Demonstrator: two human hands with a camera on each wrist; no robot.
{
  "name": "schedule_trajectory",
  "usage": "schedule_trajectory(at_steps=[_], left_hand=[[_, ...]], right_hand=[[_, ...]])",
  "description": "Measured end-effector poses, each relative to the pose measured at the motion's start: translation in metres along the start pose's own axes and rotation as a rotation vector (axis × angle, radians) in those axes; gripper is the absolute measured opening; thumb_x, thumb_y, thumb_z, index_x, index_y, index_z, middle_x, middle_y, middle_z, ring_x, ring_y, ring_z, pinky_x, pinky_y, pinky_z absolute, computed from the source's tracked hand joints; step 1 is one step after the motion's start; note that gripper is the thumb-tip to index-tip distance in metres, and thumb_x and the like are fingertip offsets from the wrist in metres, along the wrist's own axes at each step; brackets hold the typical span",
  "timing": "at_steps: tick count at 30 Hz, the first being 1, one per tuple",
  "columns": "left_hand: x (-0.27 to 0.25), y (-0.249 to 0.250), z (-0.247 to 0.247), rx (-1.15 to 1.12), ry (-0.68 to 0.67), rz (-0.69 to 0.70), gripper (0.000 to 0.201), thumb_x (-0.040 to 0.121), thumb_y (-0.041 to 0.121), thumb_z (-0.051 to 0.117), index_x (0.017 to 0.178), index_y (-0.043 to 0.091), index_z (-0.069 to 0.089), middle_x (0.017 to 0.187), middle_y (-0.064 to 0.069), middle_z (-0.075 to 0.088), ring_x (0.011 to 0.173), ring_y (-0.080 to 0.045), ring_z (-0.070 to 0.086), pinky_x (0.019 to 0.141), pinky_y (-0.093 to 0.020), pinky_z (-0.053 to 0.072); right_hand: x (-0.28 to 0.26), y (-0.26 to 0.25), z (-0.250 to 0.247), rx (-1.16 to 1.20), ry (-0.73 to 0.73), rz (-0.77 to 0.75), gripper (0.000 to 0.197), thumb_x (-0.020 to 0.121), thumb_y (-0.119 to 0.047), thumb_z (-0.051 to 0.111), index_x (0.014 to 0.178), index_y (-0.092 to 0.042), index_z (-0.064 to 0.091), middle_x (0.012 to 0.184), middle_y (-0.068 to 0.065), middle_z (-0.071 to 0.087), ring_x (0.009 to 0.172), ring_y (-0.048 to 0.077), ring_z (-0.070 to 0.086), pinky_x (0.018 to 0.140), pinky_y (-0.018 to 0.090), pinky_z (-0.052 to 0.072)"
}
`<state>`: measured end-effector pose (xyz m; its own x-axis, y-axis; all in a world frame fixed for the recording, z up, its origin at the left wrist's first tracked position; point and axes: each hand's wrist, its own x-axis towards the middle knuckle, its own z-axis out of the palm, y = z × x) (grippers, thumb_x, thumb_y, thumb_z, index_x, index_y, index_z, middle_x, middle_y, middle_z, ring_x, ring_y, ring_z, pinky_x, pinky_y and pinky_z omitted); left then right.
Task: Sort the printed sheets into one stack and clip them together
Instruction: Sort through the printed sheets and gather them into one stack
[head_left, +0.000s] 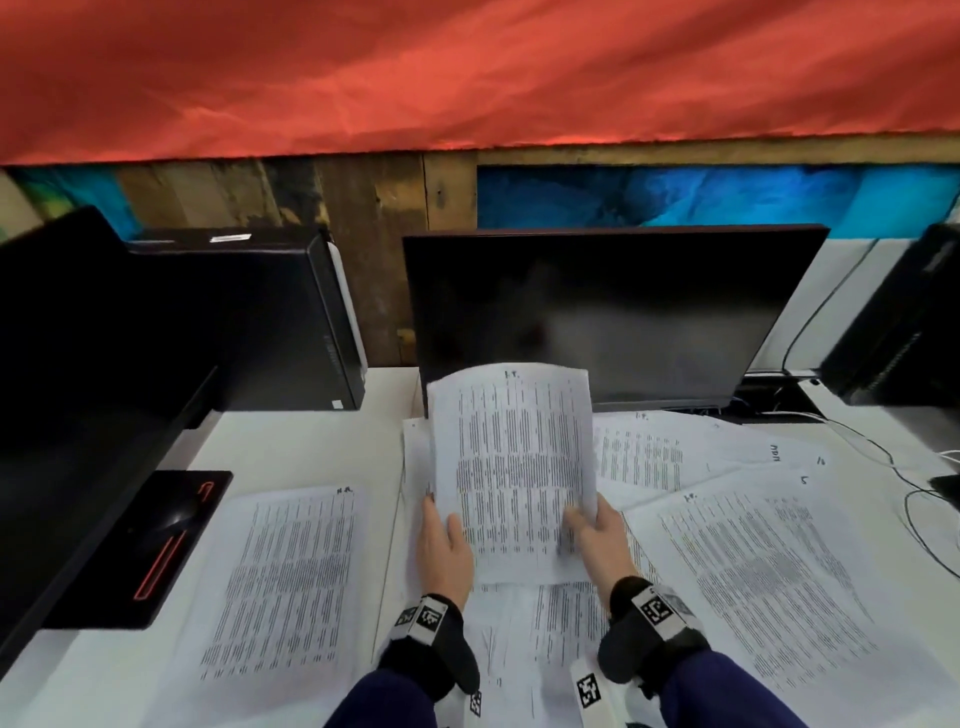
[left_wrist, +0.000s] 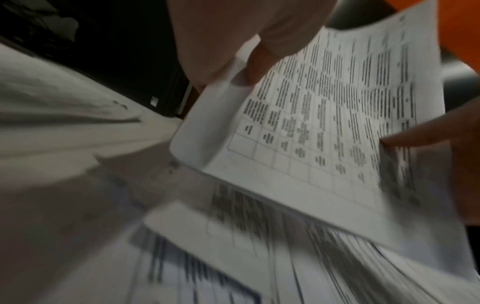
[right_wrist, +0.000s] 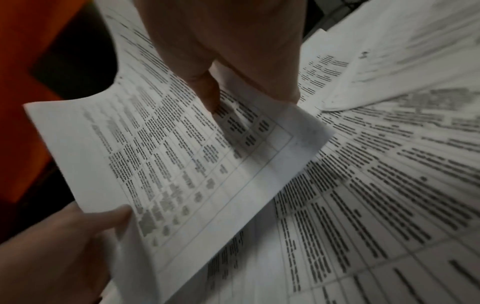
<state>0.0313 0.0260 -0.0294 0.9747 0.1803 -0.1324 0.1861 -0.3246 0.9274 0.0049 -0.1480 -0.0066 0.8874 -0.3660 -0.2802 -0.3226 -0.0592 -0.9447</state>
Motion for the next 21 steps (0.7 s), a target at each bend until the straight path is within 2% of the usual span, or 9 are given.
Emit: schedule_trajectory(at_steps=[1,3,5,8,10,11,14,18,21], left_hand=[[0.002,-0.001,-0.007,0.006,-0.026,-0.009,0.055,0.101,0.016,0.034,0.151,0.009,0.012,0.151,-0.011,0.033,0.137,-0.028,0.037,0.115,-0.041,0.03],[0.007,-0.005,-0.03,0.039,-0.064,-0.024,0.056,0.1,0.014,0.034,0.151,0.012,0.012,0.146,-0.007,0.04,0.129,-0.026,0.045,0.111,-0.04,0.035],[0.014,-0.009,-0.062,0.061,-0.082,-0.084,0.053,0.097,0.008,0.034,0.148,0.012,0.02,0.136,-0.002,0.046,0.117,-0.021,0.05,0.105,-0.032,0.037],[0.031,-0.033,-0.125,0.103,-0.091,-0.2,0.051,0.092,0.0,0.035,0.141,0.013,0.033,0.132,-0.006,0.052,0.11,-0.021,0.051,0.098,-0.031,0.04],[0.035,-0.058,-0.176,0.152,-0.067,-0.307,0.051,0.086,-0.003,0.037,0.136,0.011,0.041,0.129,-0.008,0.056,0.111,-0.024,0.054,0.099,-0.034,0.042],[0.037,-0.072,-0.198,0.198,-0.063,-0.349,0.049,0.085,-0.003,0.038,0.132,0.009,0.045,0.125,-0.009,0.058,0.11,-0.026,0.055,0.098,-0.035,0.044],[0.048,-0.087,-0.238,0.33,-0.062,-0.418,0.042,0.082,-0.005,0.04,0.123,-0.001,0.051,0.118,-0.017,0.06,0.106,-0.029,0.057,0.094,-0.035,0.045],[0.051,-0.089,-0.256,0.538,0.025,-0.527,0.053,0.093,-0.004,0.042,0.144,-0.005,0.027,0.143,-0.026,0.04,0.13,-0.037,0.043,0.103,-0.035,0.037],[0.051,-0.09,-0.259,0.599,0.028,-0.568,0.052,0.092,-0.006,0.042,0.142,-0.006,0.029,0.145,-0.026,0.038,0.133,-0.036,0.041,0.106,-0.034,0.034]], right_hand=[[-0.002,-0.004,-0.001,-0.02,-0.023,-0.011,0.033,0.094,-0.012,0.05,0.128,-0.014,0.049,0.115,0.012,0.062,0.113,0.032,0.058,0.088,0.034,0.051],[-0.009,-0.005,0.0,-0.059,-0.091,-0.008,0.047,0.094,-0.017,0.053,0.138,-0.017,0.037,0.126,0.002,0.053,0.113,0.022,0.055,0.091,0.032,0.047],[-0.015,0.004,0.002,-0.142,-0.134,0.005,0.048,0.094,-0.024,0.054,0.138,-0.016,0.035,0.127,0.008,0.051,0.107,0.018,0.054,0.087,0.03,0.045],[-0.019,0.042,0.004,-0.686,-0.093,-0.027,0.055,0.094,-0.039,0.049,0.143,-0.02,0.033,0.141,0.013,0.041,0.128,0.029,0.041,0.105,0.043,0.036],[-0.027,0.06,0.013,-0.97,-0.133,-0.031,0.056,0.093,-0.044,0.045,0.144,-0.025,0.031,0.144,0.009,0.037,0.131,0.028,0.036,0.108,0.044,0.033],[-0.031,0.067,0.013,-1.023,-0.14,-0.047,0.055,0.093,-0.045,0.044,0.143,-0.027,0.032,0.145,0.008,0.036,0.132,0.027,0.035,0.109,0.044,0.032],[-0.032,0.07,0.008,-1.05,-0.114,-0.087,0.053,0.094,-0.045,0.042,0.143,-0.028,0.032,0.145,0.005,0.033,0.133,0.026,0.033,0.111,0.044,0.028],[-0.026,0.063,0.004,-1.06,-0.109,-0.066,0.052,0.093,-0.044,0.043,0.142,-0.028,0.034,0.144,0.007,0.035,0.132,0.027,0.035,0.11,0.045,0.03],[-0.028,0.063,0.006,-1.058,-0.126,-0.055,0.051,0.093,-0.043,0.043,0.141,-0.028,0.035,0.144,0.006,0.035,0.132,0.027,0.035,0.109,0.045,0.031]])
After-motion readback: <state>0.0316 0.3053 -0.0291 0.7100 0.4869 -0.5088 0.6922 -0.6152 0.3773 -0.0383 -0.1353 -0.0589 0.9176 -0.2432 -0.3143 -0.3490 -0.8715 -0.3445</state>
